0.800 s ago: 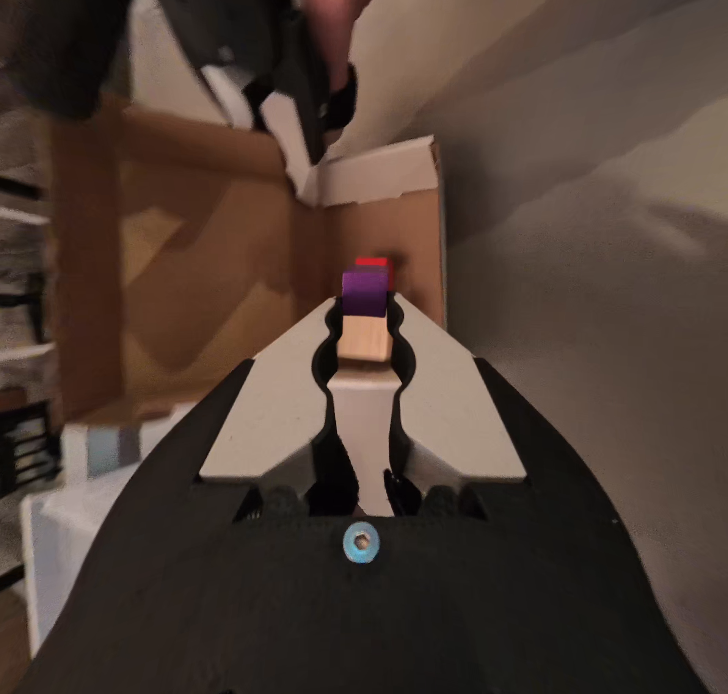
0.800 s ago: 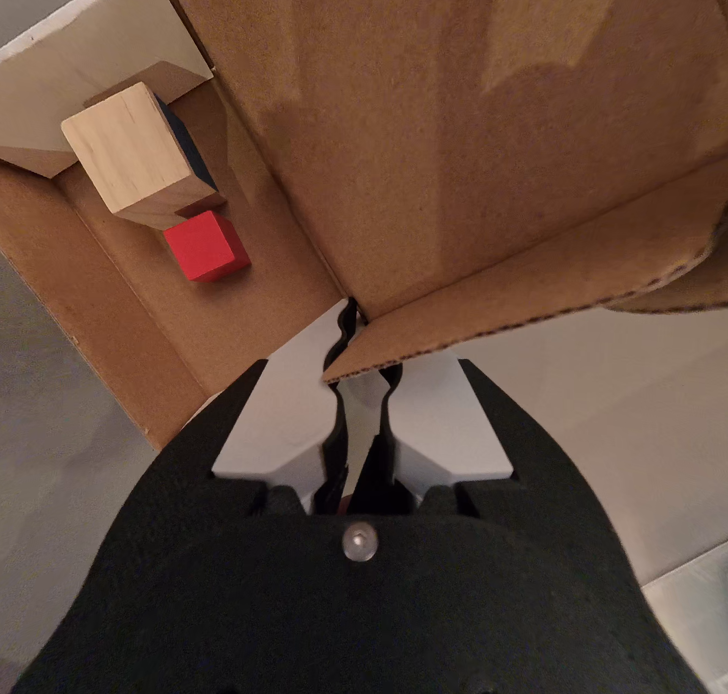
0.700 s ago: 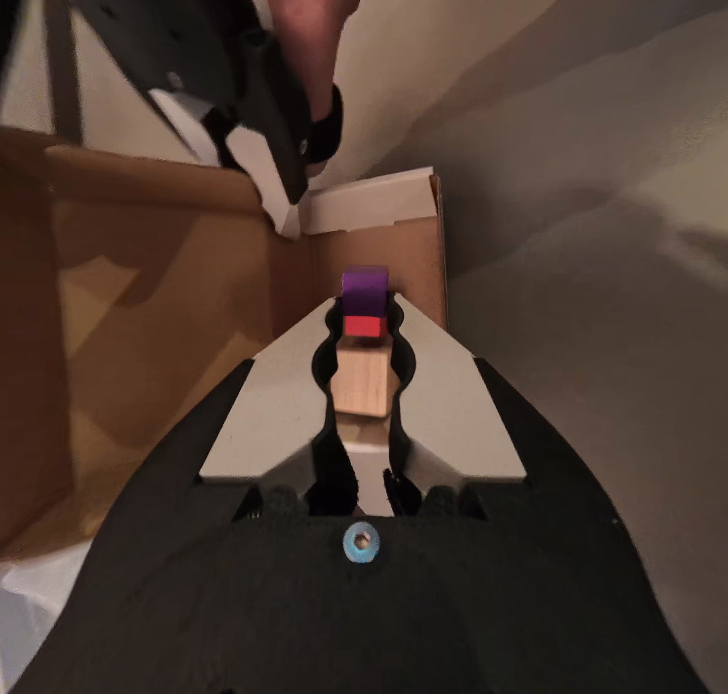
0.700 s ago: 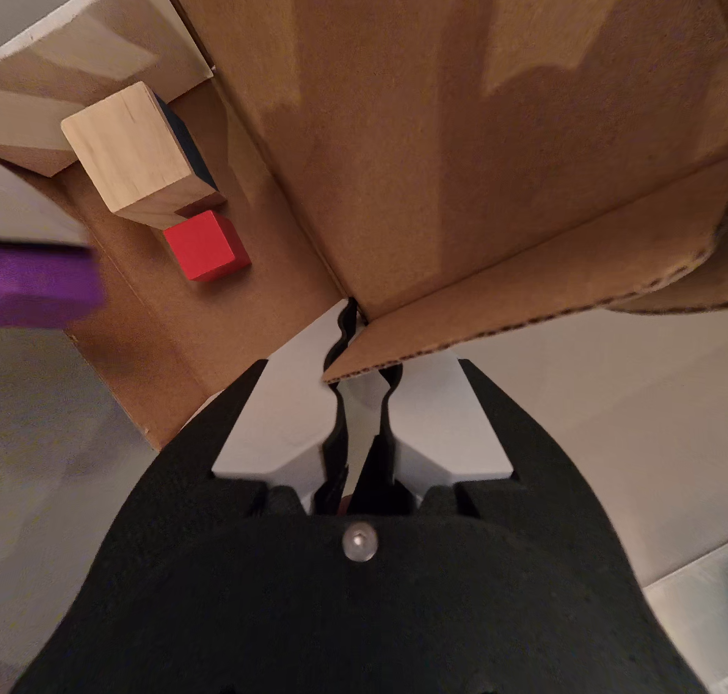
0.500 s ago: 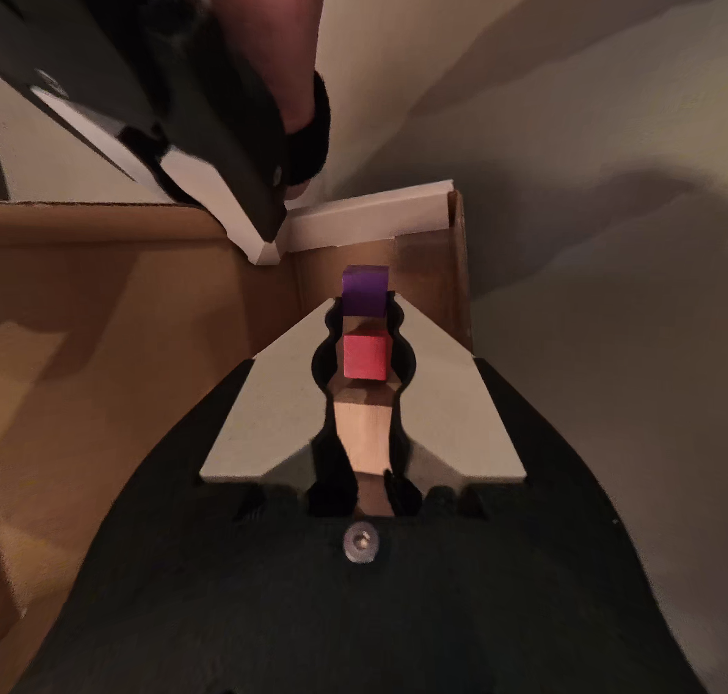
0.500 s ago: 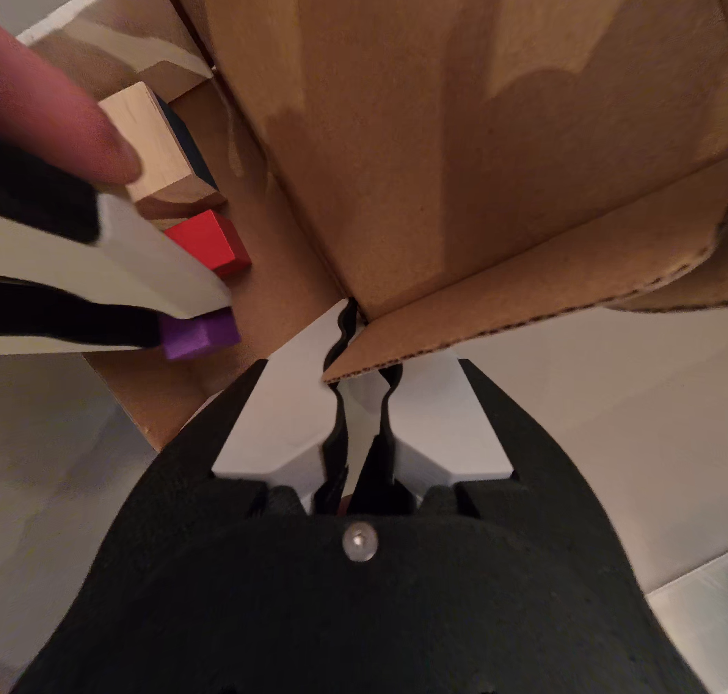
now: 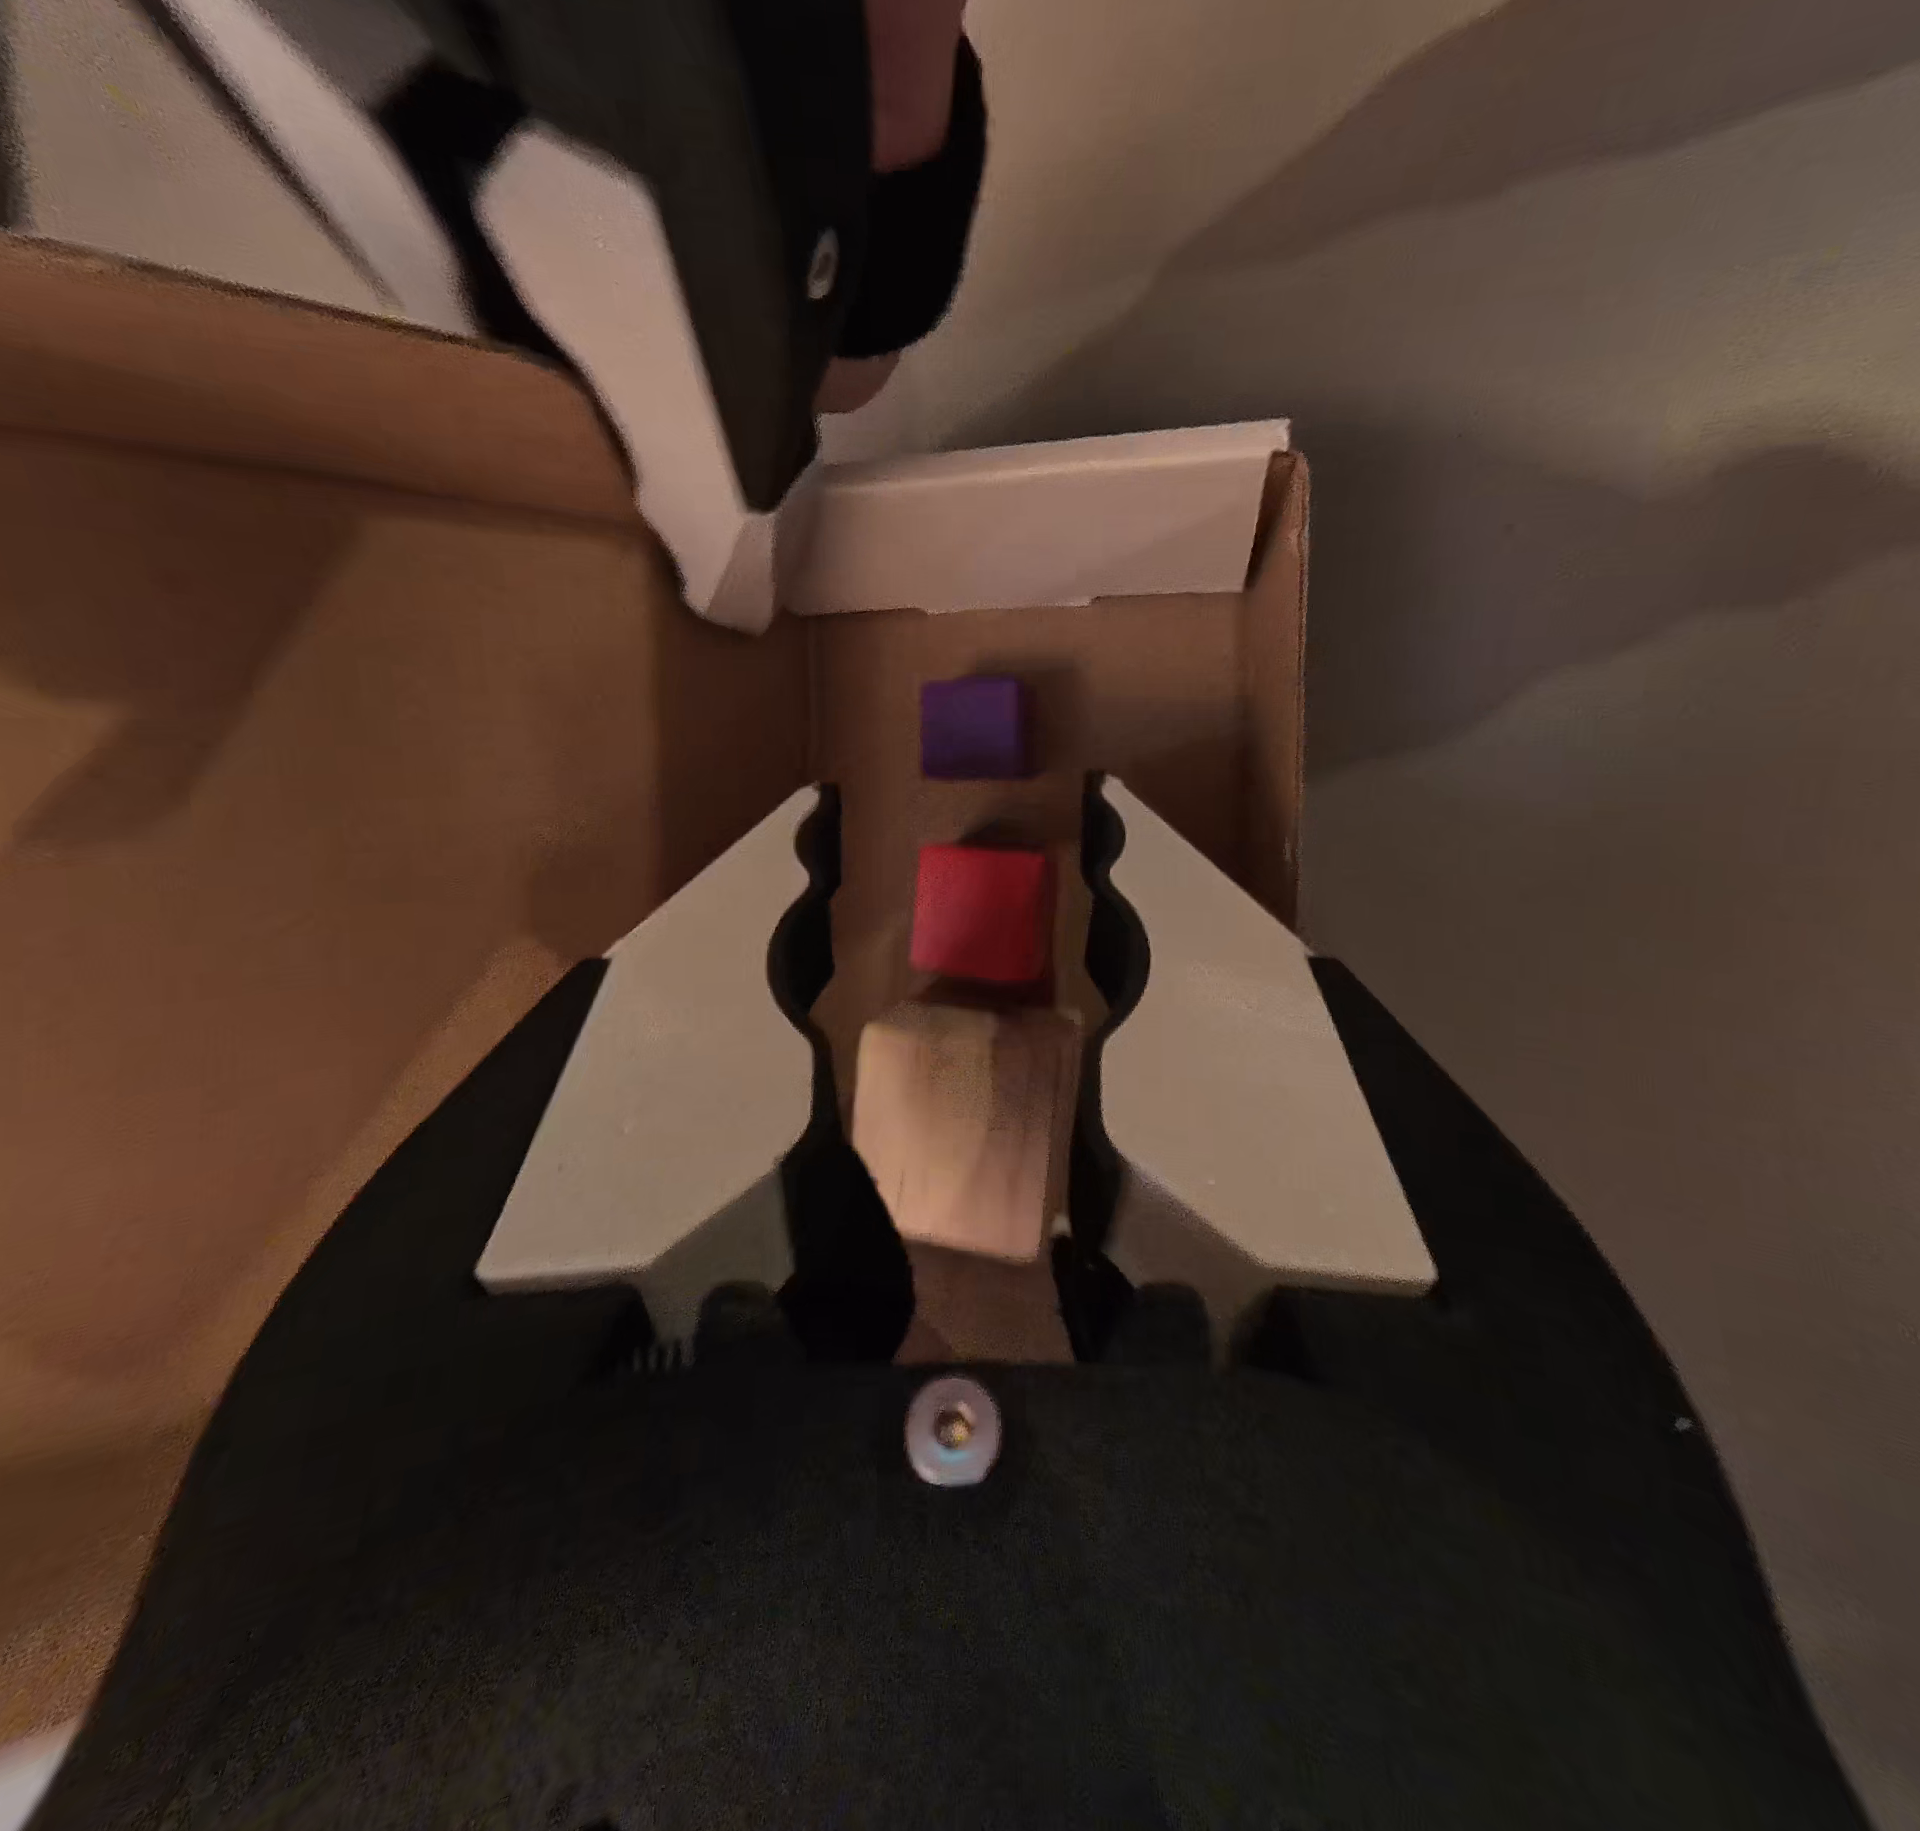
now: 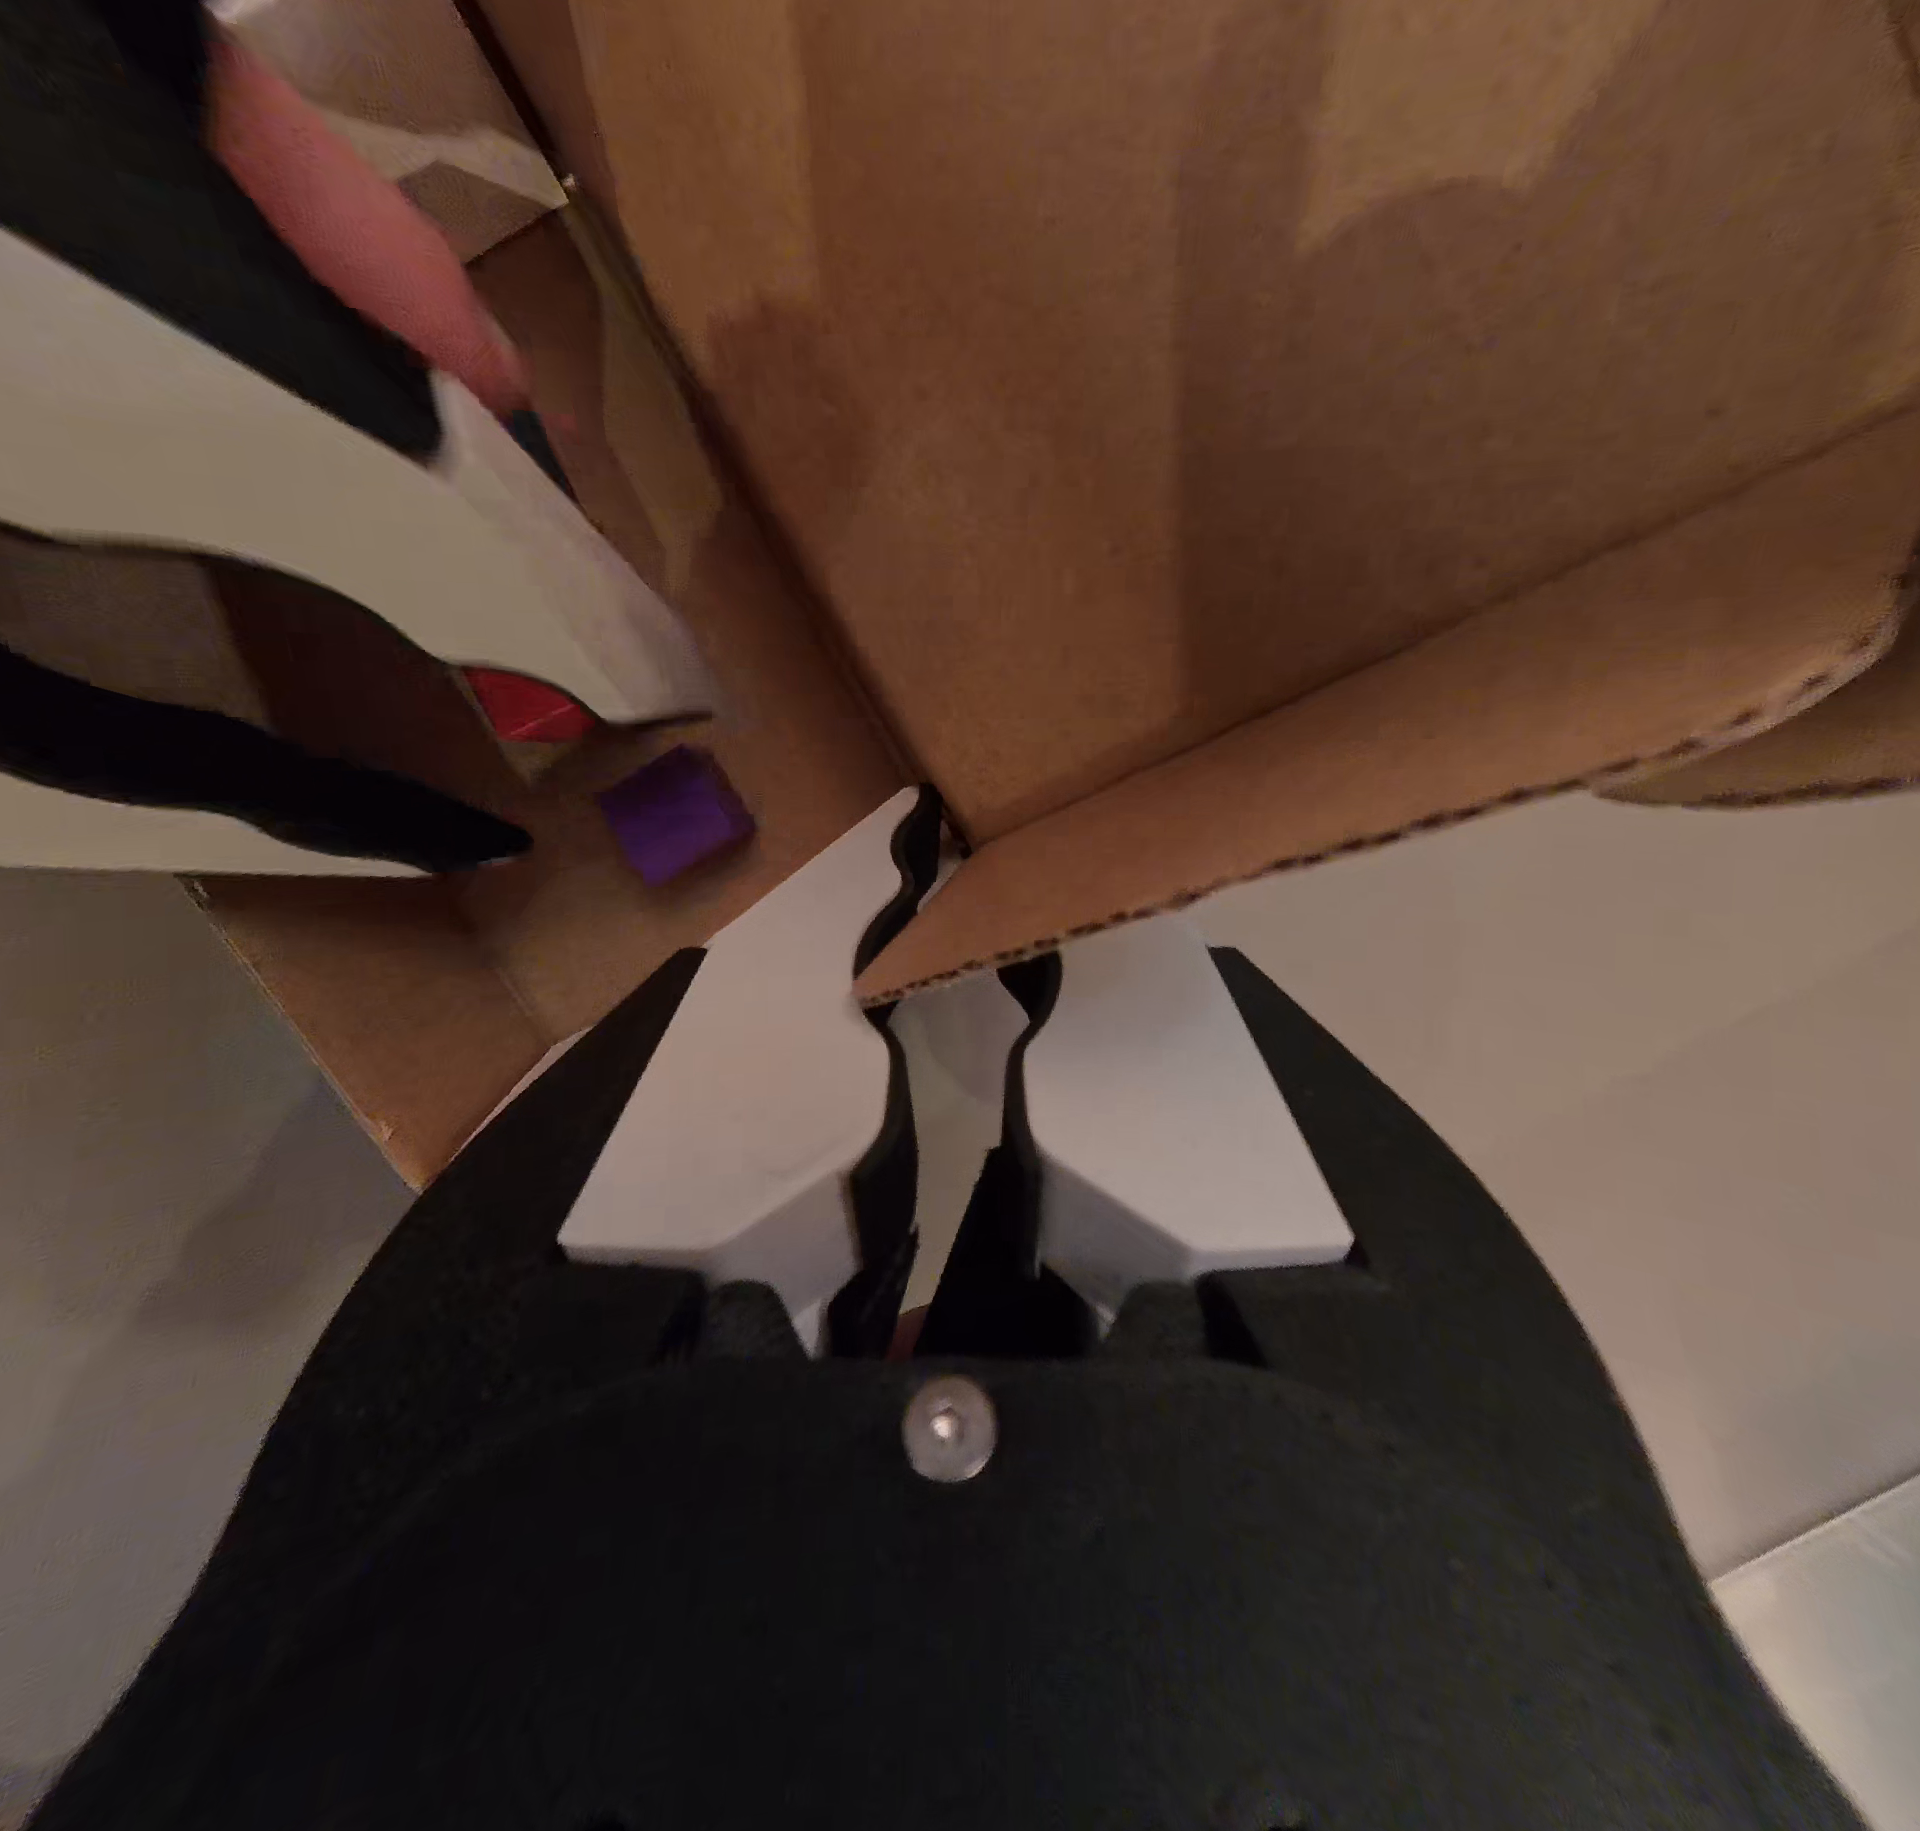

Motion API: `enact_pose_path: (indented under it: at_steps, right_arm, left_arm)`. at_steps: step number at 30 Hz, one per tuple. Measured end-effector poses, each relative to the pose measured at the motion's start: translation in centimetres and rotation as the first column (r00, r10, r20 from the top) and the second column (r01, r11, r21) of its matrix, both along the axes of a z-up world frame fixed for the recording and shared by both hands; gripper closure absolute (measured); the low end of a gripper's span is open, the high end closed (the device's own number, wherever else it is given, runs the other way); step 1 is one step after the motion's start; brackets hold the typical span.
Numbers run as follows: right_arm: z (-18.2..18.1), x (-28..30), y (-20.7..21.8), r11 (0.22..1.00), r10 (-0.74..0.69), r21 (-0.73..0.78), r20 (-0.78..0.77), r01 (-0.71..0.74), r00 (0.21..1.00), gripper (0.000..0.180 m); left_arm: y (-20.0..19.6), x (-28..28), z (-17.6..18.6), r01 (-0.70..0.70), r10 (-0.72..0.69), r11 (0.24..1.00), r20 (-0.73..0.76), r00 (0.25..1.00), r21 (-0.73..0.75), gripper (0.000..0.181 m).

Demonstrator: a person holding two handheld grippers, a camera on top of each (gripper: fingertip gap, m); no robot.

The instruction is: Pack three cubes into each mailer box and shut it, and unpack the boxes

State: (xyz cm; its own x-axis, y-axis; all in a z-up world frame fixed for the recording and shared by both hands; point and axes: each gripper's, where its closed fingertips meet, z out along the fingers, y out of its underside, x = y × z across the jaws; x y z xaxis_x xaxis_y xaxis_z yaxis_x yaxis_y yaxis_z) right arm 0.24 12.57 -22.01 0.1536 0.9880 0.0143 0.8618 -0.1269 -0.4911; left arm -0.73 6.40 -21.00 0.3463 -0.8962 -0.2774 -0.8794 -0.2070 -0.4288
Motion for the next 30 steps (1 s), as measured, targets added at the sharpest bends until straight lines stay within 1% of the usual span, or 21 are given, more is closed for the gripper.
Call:
enact_pose_path:
  at_steps: [2,4,7,8,9,11,14,17,19,21,22,24,25,26,27,29,30]
  right_arm:
    - [0.0,0.0,0.0,1.0,0.002,-0.003,-0.004,-0.002,1.0,0.175]
    - [0.0,0.0,0.0,1.0,0.008,-0.007,-0.012,-0.008,1.0,0.175]
    - [0.0,0.0,0.0,1.0,0.014,0.004,-0.009,-0.014,1.0,0.175]
    - [0.1,-0.1,0.0,1.0,0.017,0.01,-0.007,-0.017,1.0,0.175]
    - [0.1,-0.1,0.0,1.0,0.023,0.019,-0.006,-0.023,1.0,0.174]
    - [0.3,-0.3,-0.2,0.998,0.042,0.037,-0.011,-0.041,0.999,0.17]
    - [0.3,-0.5,-0.2,0.995,0.071,0.075,-0.011,-0.07,0.997,0.162]
    - [0.6,-0.3,-0.6,0.991,0.115,0.075,-0.042,-0.111,0.993,0.145]
    - [1.6,-0.2,-0.7,0.988,0.137,0.08,-0.1,-0.129,0.986,0.136]
    - [3.4,-0.1,-1.1,0.988,0.157,0.047,-0.218,-0.15,0.963,0.126]
    - [4.2,0.0,-1.2,0.988,0.153,0.021,-0.277,-0.153,0.949,0.124]
    - [5.7,0.2,-1.1,0.986,0.131,-0.043,-0.401,-0.161,0.907,0.12]
    - [6.3,0.3,-0.7,0.985,0.102,-0.078,-0.459,-0.154,0.882,0.123]
    - [6.7,0.3,-0.1,0.982,0.062,-0.121,-0.511,-0.143,0.857,0.124]
    - [7.0,0.3,0.6,0.977,0.013,-0.168,-0.558,-0.128,0.83,0.125]
    - [6.8,0.1,1.9,0.961,-0.089,-0.261,-0.6,-0.089,0.795,0.128]
    - [6.5,-0.1,2.1,0.954,-0.113,-0.288,-0.608,-0.085,0.786,0.124]
  left_arm:
    - [-0.7,-1.0,2.5,-0.017,0.014,0.996,0.042,0.999,0.087,0.141]
    - [-1.1,-3.0,5.5,-0.085,0.067,0.979,0.101,0.993,0.183,0.147]
    - [-1.8,-7.1,9.5,-0.225,0.162,0.935,0.236,0.958,0.274,0.151]
    - [-1.9,-8.7,10.3,-0.275,0.196,0.917,0.273,0.942,0.29,0.151]
    - [-2.0,-10.2,10.5,-0.323,0.235,0.902,0.302,0.924,0.286,0.147]
    - [-1.4,-12.6,10.2,-0.409,0.308,0.87,0.346,0.886,0.275,0.14]
    - [0.0,-13.7,9.0,-0.472,0.351,0.847,0.408,0.843,0.245,0.128]
    - [1.3,-13.8,7.6,-0.511,0.377,0.842,0.486,0.788,0.175,0.124]
    - [1.8,-13.2,7.5,-0.507,0.362,0.855,0.573,0.735,0.111,0.124]
    - [2.2,-12.9,8.0,-0.512,0.351,0.855,0.636,0.687,0.081,0.123]
    - [2.4,-12.8,8.1,-0.507,0.342,0.858,0.65,0.679,0.079,0.125]
    - [2.8,-13.1,7.2,-0.519,0.369,0.851,0.615,0.697,0.078,0.126]
    - [3.1,-13.2,7.0,-0.524,0.366,0.845,0.599,0.712,0.105,0.126]
    - [3.2,-13.2,7.1,-0.528,0.36,0.841,0.605,0.71,0.119,0.13]
    - [3.4,-13.2,7.1,-0.531,0.365,0.84,0.608,0.705,0.112,0.13]
    - [3.5,-12.9,7.0,-0.525,0.355,0.845,0.627,0.694,0.102,0.13]
    - [3.5,-12.6,6.8,-0.523,0.354,0.847,0.635,0.686,0.092,0.13]
